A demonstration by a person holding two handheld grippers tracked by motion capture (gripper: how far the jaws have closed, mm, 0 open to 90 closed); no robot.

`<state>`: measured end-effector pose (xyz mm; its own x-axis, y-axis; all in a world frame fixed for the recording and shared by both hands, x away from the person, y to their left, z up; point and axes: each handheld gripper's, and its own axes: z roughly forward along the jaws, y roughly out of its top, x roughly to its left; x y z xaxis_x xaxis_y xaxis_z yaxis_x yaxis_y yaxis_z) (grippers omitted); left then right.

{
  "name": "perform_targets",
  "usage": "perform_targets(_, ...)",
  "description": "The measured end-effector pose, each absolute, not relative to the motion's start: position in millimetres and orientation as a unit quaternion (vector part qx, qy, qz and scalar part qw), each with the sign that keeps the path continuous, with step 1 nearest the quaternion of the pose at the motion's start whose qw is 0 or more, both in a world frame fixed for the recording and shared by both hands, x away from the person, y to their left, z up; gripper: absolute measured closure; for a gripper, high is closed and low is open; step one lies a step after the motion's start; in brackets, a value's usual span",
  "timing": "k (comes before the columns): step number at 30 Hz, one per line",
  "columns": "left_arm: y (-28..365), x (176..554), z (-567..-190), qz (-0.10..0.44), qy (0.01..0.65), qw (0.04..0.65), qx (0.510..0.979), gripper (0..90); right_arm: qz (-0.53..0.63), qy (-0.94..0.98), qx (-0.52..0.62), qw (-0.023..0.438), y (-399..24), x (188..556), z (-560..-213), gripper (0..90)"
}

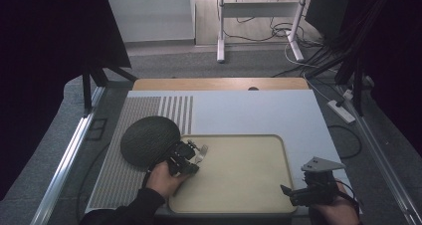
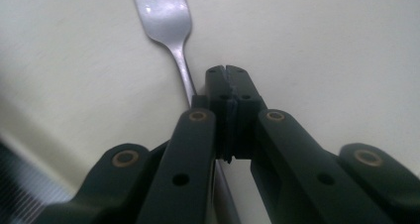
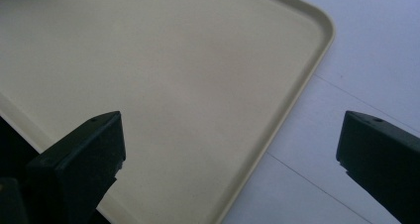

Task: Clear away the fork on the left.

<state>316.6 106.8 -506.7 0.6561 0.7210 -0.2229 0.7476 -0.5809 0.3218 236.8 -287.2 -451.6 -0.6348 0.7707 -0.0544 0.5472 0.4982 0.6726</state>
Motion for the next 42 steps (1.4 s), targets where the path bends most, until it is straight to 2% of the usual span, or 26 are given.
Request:
perform_targets(12, 131.4, 322.8, -507.9, -0.031, 0.444, 0.197, 0.874, 88.8, 0.316, 0.848, 0.388, 0.177, -286.9, 236.8, -451.7, 0.0)
perform_targets(17, 130.3, 322.7, -505.2, -0.025, 0.435, 0.206, 0.876, 81.7, 0.315, 0.848, 0.388, 0.177, -286.8, 236.6, -451.6, 0.0)
perform_targets(25, 137.5, 322.5, -495.9, -0.004, 0.423, 0.249, 0.871, 56.4, 0.315, 0.848, 0.388, 0.177, -286.9, 236.6, -451.7, 0.0)
perform_targets(30, 147.1, 322.9, -492.8, 0.006, 0.422, 0.285, 0.861, 33.9, 0.315, 0.848, 0.388, 0.177, -287.0, 236.7, -451.7, 0.0)
perform_targets(33, 153.0, 323.5, -491.1, 0.004, 0.425, 0.309, 0.851, 24.5, 0.316, 0.848, 0.388, 0.177, -287.1, 236.7, -451.6, 0.0)
perform_targets(40, 161.0, 322.8, -488.4, 0.013, 0.423, 0.328, 0.845, 13.9, 0.316, 0.847, 0.388, 0.177, -287.1, 236.7, -451.7, 0.0)
perform_targets(42, 163.3, 322.6, -488.0, 0.012, 0.42, 0.333, 0.844, 13.5, 0.316, 0.847, 0.388, 0.176, -287.2, 236.8, -451.6, 0.0)
